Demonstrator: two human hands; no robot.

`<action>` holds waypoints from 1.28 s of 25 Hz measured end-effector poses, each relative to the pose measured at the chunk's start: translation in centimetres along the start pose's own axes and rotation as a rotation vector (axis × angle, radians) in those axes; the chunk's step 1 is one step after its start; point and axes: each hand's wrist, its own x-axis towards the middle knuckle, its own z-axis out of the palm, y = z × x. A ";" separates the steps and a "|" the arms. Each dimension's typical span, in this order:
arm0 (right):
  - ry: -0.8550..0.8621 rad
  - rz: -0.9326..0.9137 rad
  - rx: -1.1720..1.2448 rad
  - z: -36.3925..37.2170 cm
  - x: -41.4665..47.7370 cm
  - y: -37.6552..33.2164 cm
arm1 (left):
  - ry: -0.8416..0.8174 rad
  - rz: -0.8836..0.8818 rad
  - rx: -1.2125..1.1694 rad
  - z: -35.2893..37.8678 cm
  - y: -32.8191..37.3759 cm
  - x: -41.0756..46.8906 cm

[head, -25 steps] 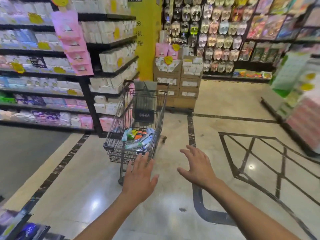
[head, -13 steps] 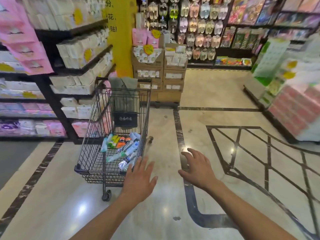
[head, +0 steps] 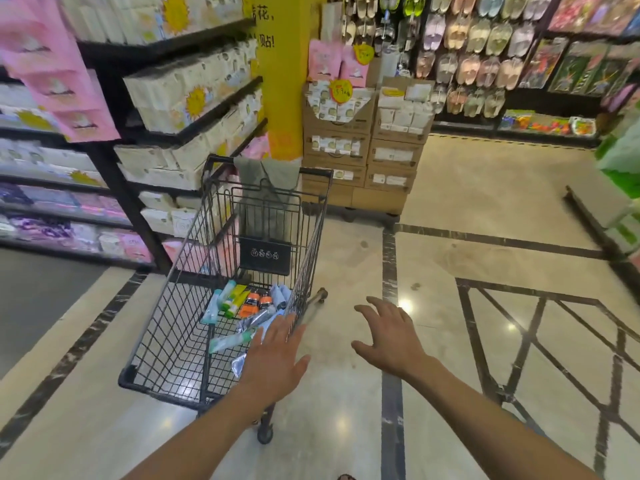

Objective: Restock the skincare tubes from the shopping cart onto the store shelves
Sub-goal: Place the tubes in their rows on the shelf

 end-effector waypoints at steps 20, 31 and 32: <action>-0.246 -0.476 -0.049 3.7 32.4 -6.7 | -0.076 -0.375 -0.158 3.8 -14.1 16.6; -0.546 -0.801 -0.090 13.5 43.1 -14.3 | -0.255 -0.744 -0.316 9.7 -18.8 14.6; -0.576 -0.825 -0.090 14.5 44.0 -14.8 | -0.277 -0.790 -0.335 10.4 -18.8 14.6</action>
